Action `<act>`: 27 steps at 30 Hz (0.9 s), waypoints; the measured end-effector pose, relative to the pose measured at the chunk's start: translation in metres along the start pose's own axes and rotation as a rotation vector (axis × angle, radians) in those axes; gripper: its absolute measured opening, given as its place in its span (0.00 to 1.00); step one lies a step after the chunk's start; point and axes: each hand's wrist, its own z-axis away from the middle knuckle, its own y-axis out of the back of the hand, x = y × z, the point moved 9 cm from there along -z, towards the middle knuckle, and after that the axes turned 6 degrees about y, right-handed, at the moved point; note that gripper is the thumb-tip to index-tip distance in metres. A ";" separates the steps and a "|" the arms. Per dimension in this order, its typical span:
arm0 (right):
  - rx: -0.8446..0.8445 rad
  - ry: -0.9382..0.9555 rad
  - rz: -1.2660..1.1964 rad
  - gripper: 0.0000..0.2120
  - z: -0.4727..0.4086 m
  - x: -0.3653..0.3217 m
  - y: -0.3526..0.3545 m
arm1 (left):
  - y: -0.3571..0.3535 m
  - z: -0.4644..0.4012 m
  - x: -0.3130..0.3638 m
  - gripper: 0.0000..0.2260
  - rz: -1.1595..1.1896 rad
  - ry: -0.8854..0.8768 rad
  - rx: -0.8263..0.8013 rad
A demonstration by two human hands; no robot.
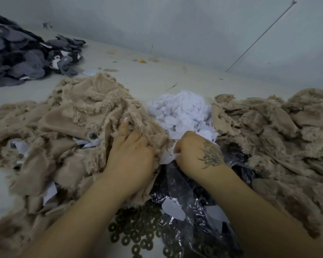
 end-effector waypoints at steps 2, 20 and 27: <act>0.013 -0.108 0.034 0.09 0.004 0.016 0.004 | -0.002 0.001 0.000 0.10 0.009 0.015 -0.029; 0.121 -0.048 -0.361 0.12 0.094 0.067 0.025 | 0.003 0.039 0.070 0.10 0.376 -0.167 -0.487; -0.247 -0.017 -0.075 0.11 0.115 0.045 -0.011 | -0.004 0.049 0.074 0.13 0.447 -0.096 -0.613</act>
